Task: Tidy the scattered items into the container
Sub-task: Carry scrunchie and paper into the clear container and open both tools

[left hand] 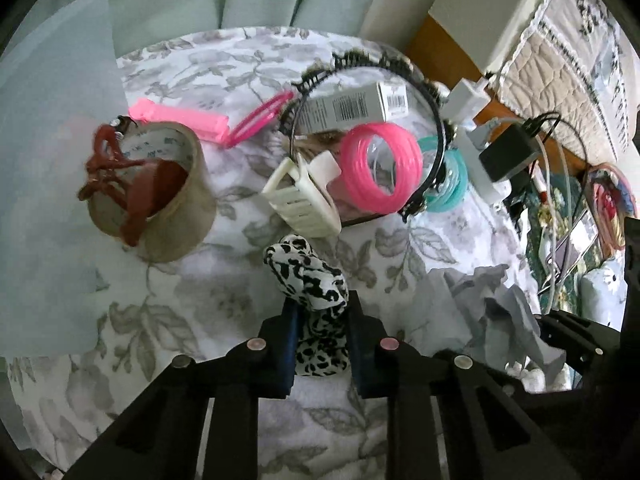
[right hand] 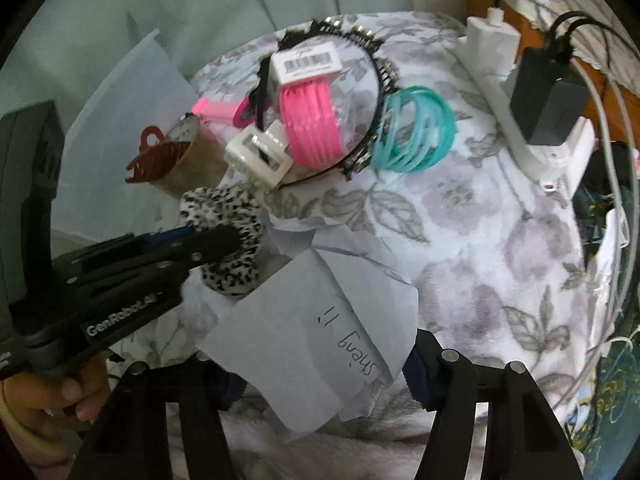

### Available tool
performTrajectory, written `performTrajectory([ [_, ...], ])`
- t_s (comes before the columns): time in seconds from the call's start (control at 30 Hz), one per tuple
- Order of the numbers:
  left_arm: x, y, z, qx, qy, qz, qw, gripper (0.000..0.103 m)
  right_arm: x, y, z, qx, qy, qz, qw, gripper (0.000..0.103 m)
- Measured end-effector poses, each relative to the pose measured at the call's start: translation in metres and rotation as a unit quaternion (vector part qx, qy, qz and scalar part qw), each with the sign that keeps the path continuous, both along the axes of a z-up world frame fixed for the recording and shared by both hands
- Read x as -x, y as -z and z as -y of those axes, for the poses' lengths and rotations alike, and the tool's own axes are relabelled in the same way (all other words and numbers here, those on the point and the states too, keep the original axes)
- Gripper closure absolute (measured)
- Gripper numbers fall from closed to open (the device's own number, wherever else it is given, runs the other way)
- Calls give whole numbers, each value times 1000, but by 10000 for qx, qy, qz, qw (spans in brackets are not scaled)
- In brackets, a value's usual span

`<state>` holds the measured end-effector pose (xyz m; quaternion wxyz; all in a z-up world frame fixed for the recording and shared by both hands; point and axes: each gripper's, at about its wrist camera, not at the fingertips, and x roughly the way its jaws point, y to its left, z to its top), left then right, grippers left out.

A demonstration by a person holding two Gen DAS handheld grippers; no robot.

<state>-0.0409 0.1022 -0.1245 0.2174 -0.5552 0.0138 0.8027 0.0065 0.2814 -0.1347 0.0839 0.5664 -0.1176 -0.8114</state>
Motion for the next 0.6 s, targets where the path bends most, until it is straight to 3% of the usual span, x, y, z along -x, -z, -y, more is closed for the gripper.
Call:
performTrajectory([
  [0.3, -2, -49, 22, -431, -201, -655, 9967, 82, 1, -53, 9, -91, 58, -590, 9982, 37],
  [0.6, 5, -122, 75, -777, -666, -1639, 9812, 82, 23, -136, 64, -53, -290, -1727, 9845, 37],
])
